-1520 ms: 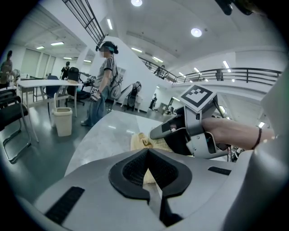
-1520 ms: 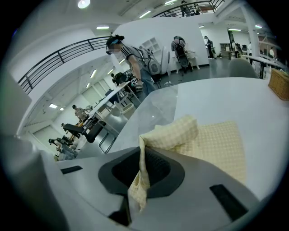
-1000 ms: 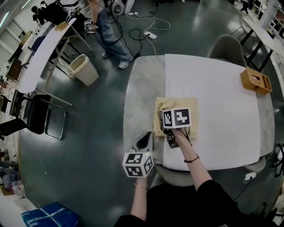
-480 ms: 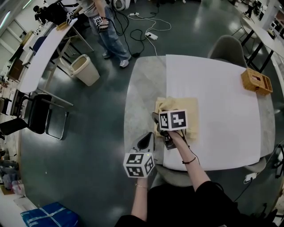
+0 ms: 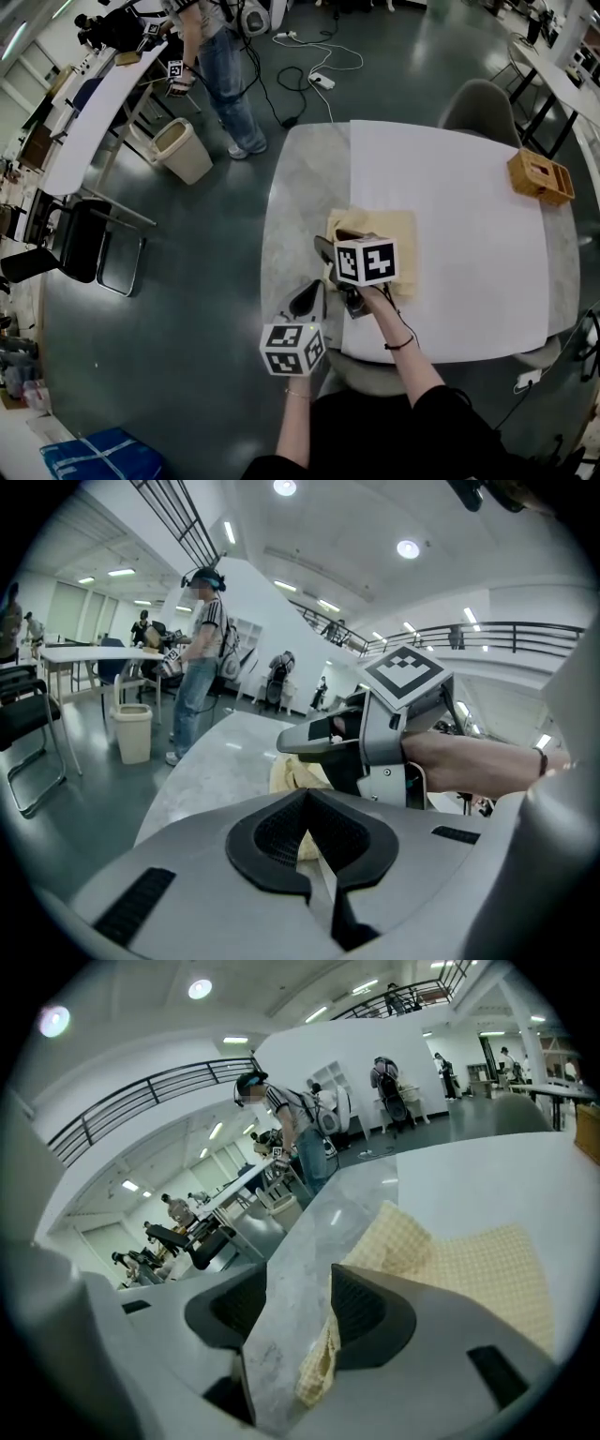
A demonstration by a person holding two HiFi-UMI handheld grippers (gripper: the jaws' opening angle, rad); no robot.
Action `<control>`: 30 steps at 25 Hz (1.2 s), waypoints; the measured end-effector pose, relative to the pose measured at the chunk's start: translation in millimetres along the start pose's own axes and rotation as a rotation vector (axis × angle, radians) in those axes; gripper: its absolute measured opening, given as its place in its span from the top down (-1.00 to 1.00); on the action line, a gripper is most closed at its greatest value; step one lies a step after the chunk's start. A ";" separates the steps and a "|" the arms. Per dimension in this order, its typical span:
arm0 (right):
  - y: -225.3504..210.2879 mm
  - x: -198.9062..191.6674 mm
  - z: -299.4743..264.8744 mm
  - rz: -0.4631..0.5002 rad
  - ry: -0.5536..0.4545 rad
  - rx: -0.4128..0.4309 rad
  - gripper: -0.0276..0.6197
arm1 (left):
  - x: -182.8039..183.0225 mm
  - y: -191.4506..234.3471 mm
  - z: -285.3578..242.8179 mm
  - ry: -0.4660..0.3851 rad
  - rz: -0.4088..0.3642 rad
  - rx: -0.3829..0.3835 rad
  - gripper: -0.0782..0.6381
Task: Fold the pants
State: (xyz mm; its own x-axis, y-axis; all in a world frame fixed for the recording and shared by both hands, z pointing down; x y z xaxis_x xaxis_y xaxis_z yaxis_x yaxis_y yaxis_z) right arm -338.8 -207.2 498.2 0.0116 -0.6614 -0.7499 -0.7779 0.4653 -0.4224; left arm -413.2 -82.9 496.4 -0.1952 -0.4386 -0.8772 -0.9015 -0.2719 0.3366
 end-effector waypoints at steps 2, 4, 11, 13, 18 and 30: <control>-0.6 2.4 6.0 -0.015 -0.031 0.048 0.31 | 2.3 -2.9 -0.9 -0.004 -0.006 0.003 0.74; -1.1 5.5 14.4 -0.018 -0.061 0.097 0.33 | 5.7 -7.0 -2.1 -0.012 -0.012 0.003 0.74; -21.0 8.0 57.1 0.031 -0.121 0.156 0.76 | 15.1 -20.5 -0.9 -0.047 -0.034 0.013 0.74; -27.7 10.3 70.7 0.034 -0.143 0.178 0.81 | 19.5 -25.3 -0.7 -0.064 -0.046 0.013 0.74; -35.9 18.7 106.5 0.077 -0.208 0.233 0.86 | 34.7 -41.3 -0.4 -0.103 -0.101 0.005 0.74; -45.6 37.5 206.4 0.130 -0.358 0.285 0.87 | 79.6 -88.9 22.9 -0.230 -0.227 -0.006 0.74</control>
State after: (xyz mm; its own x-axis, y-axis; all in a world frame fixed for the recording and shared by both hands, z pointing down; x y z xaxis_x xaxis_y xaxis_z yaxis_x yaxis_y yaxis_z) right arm -173.2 -131.9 384.3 0.1802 -0.3665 -0.9128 -0.5845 0.7065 -0.3991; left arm -357.5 -74.0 388.8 -0.0722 -0.1616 -0.9842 -0.9298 -0.3462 0.1250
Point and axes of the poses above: the fingertips, and each gripper's own axes: z backward along the fingers, y to its left, x out of its top, the point moved 6 cm from there along z, backward along the fingers, and after that the axes turned 7 degrees about -y, right-handed, at the moved point
